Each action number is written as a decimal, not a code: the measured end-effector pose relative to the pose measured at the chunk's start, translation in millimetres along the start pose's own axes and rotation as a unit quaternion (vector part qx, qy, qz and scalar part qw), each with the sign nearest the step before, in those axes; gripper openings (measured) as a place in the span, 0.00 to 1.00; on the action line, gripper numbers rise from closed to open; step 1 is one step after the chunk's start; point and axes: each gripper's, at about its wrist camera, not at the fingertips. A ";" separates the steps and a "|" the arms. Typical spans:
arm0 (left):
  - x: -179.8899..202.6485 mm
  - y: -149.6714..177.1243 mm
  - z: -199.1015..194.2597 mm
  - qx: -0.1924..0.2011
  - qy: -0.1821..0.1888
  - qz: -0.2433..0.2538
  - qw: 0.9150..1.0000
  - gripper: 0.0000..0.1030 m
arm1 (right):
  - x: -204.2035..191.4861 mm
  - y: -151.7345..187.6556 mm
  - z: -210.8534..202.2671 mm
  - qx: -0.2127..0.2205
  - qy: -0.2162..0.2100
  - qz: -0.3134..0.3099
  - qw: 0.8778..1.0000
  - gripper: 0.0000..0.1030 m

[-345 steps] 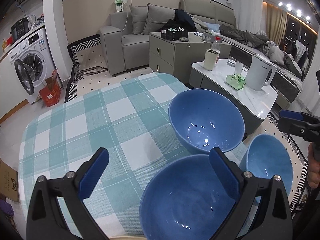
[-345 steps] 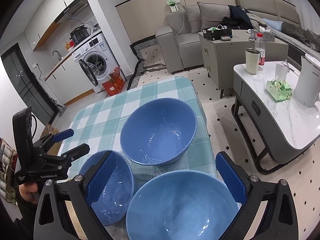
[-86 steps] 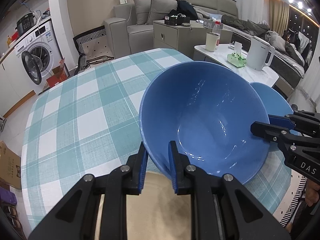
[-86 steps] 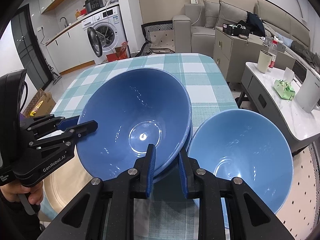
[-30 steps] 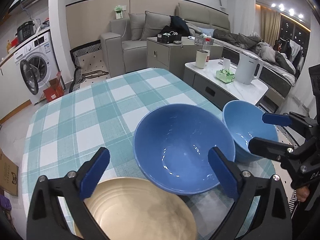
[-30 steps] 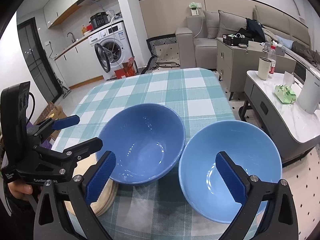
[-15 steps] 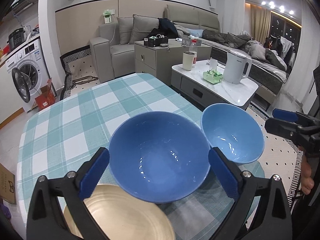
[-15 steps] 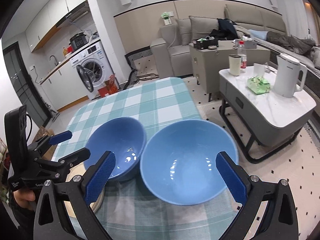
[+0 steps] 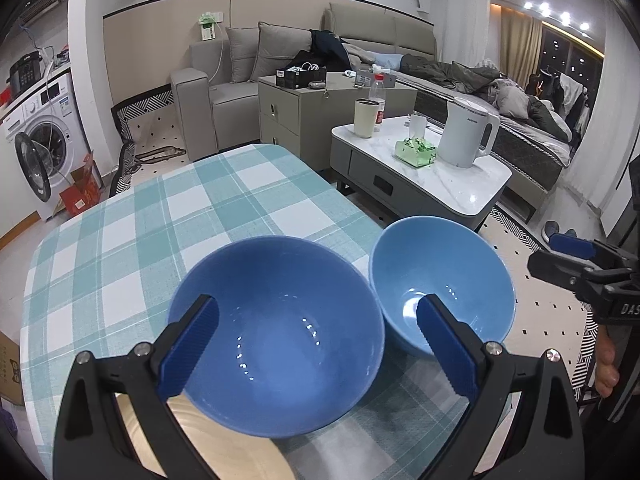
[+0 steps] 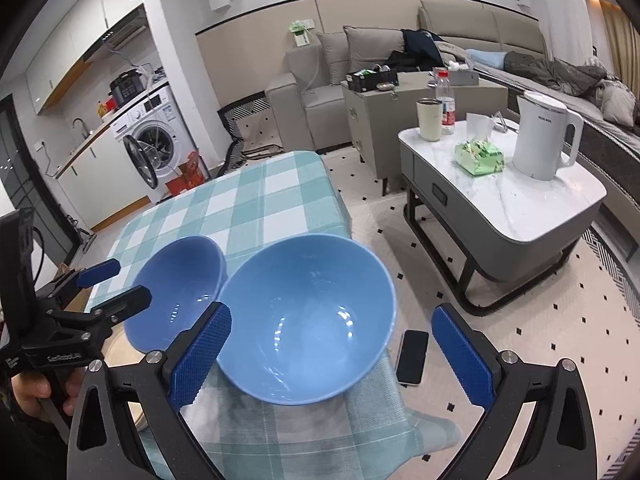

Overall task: Organize plates and bowls
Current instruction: 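Move both open grippers to the rim of the light blue bowl, then close both grippers on the light blue bowl rim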

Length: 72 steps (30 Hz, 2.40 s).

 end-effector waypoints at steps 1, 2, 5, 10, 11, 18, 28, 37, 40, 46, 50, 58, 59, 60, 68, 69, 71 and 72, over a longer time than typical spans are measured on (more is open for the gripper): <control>1.9 -1.1 1.0 -0.001 -0.001 0.000 1.000 0.97 | 3.3 -0.1 2.1 -0.003 0.002 0.006 1.000 0.99; 3.1 -2.2 2.3 -0.002 -0.002 0.000 1.000 0.97 | 6.6 -0.2 4.9 -0.008 0.000 0.011 1.000 0.99; 7.8 -4.5 5.5 -0.005 -0.004 -0.002 1.000 0.97 | 13.1 0.5 12.1 -0.017 -0.005 0.013 1.000 0.99; 15.4 -6.0 13.0 -0.014 -0.005 -0.002 1.000 0.97 | 22.3 2.7 21.3 -0.025 -0.009 0.015 1.000 0.99; 17.7 -6.6 14.9 -0.016 -0.005 -0.002 1.000 0.97 | 23.6 3.3 22.4 -0.026 -0.008 0.015 1.000 0.99; 34.9 -14.2 28.5 -0.023 0.003 0.005 1.000 0.97 | 33.1 7.1 33.0 -0.041 -0.001 0.019 0.999 0.99; 52.4 -20.7 56.2 -0.044 0.008 0.020 0.999 0.97 | 34.9 18.2 53.3 -0.080 -0.007 -0.006 0.997 0.99; 52.3 -21.1 63.9 -0.053 0.011 0.022 0.998 0.97 | 33.9 26.9 69.9 -0.104 -0.010 -0.014 0.994 0.99; 56.0 -23.9 64.1 -0.048 0.014 0.033 0.998 0.97 | 35.6 27.9 72.4 -0.105 -0.009 -0.010 0.994 0.99; 69.5 -28.5 70.8 -0.030 0.011 0.092 0.995 0.96 | 37.1 27.7 72.8 -0.103 -0.012 -0.008 0.995 0.99; 75.1 -30.1 81.0 -0.041 0.013 0.120 0.992 0.87 | 36.8 26.9 71.5 -0.099 -0.018 -0.008 0.995 0.98; 74.8 -30.2 100.7 -0.082 0.039 0.119 0.989 0.63 | 39.1 26.9 73.7 -0.100 -0.024 -0.004 0.995 0.94; 74.3 -29.2 103.5 -0.088 0.036 0.117 0.989 0.63 | 39.0 27.1 73.9 -0.101 -0.025 -0.004 0.995 0.92; 75.0 -27.3 104.8 -0.091 0.030 0.117 0.989 0.63 | 38.4 26.9 74.4 -0.102 -0.026 -0.004 0.994 0.91; 83.2 -20.6 107.1 -0.110 0.031 0.135 0.984 0.54 | 28.3 30.8 76.8 -0.112 -0.032 -0.025 0.993 0.85; 84.8 -19.3 107.3 -0.109 0.026 0.141 0.984 0.54 | 27.2 31.3 77.0 -0.113 -0.034 -0.026 0.993 0.83; 85.2 -18.8 107.7 -0.108 0.024 0.142 0.984 0.54 | 25.7 31.8 76.7 -0.114 -0.034 -0.029 0.992 0.81; 84.3 -19.3 107.6 -0.107 0.026 0.139 0.984 0.54 | 25.1 32.1 76.3 -0.113 -0.035 -0.029 0.993 0.81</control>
Point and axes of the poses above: each gripper's, at about its wrist camera, not at the fingertips, and z roughly the way its jaws point, x to its right, y to its underside, and after that the axes turned 2 degrees about x, right-handed
